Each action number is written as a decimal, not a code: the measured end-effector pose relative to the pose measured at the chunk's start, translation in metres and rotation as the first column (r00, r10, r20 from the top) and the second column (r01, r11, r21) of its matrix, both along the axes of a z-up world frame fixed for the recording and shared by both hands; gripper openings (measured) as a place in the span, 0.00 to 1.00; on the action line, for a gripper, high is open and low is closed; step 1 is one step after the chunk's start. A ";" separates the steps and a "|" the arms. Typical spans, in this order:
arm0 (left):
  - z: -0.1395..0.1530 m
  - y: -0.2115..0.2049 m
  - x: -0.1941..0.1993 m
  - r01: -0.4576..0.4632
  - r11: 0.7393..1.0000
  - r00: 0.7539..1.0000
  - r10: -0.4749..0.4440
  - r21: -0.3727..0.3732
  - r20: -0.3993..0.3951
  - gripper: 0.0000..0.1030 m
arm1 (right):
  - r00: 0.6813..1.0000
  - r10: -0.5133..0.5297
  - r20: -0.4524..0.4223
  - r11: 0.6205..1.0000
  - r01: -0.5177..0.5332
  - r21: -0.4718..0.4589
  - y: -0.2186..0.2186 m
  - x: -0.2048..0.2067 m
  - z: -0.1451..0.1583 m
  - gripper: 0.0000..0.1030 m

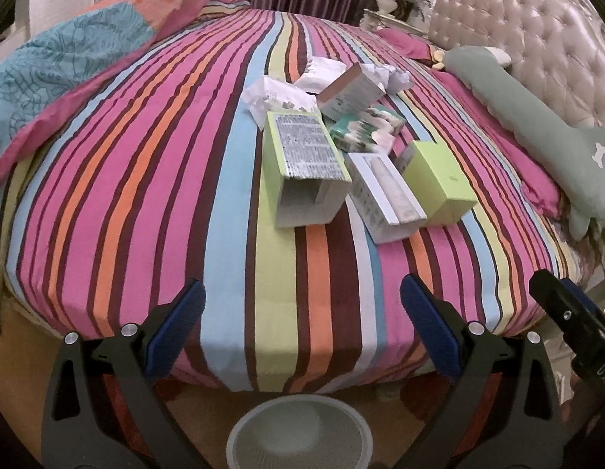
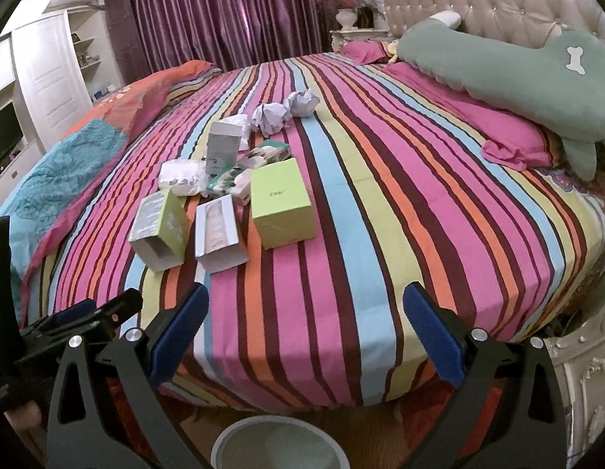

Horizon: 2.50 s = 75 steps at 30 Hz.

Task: Collect trash
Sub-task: 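Grasp the green DHC box with the right tool while the left tool grasps the green labelled box, then lower both boxes over the white wastebasket and open both tools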

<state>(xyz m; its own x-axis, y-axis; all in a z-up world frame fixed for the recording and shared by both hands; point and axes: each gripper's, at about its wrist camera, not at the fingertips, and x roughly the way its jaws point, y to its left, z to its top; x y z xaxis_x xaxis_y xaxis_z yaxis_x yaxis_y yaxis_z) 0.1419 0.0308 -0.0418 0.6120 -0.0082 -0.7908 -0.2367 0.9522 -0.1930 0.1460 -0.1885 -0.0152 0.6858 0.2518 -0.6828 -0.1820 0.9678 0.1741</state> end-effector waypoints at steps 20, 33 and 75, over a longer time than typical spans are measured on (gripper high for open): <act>-0.005 0.017 0.070 -0.063 0.997 0.998 0.062 -0.033 -0.024 0.94 | 0.997 0.070 -0.019 0.997 -0.070 -0.024 0.024 0.074 -0.005 0.93; -0.027 0.038 0.113 -0.110 0.994 0.989 0.107 -0.023 -0.101 0.94 | 0.990 0.114 -0.082 0.989 -0.120 -0.081 0.045 0.120 -0.026 0.92; -0.004 0.008 -0.031 0.096 0.994 0.994 -0.094 0.045 -0.049 0.47 | 0.978 0.086 -0.189 0.986 -0.057 0.155 -0.006 0.021 -0.021 0.55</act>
<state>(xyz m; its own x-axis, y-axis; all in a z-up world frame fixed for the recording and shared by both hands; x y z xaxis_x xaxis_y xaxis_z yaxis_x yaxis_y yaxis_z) 0.1113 0.0393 -0.0459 0.5722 -0.0266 -0.8197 -0.1527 0.9785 -0.1384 0.1665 -0.1943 -0.0364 0.5204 0.4039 -0.7524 -0.1985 0.9141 0.3535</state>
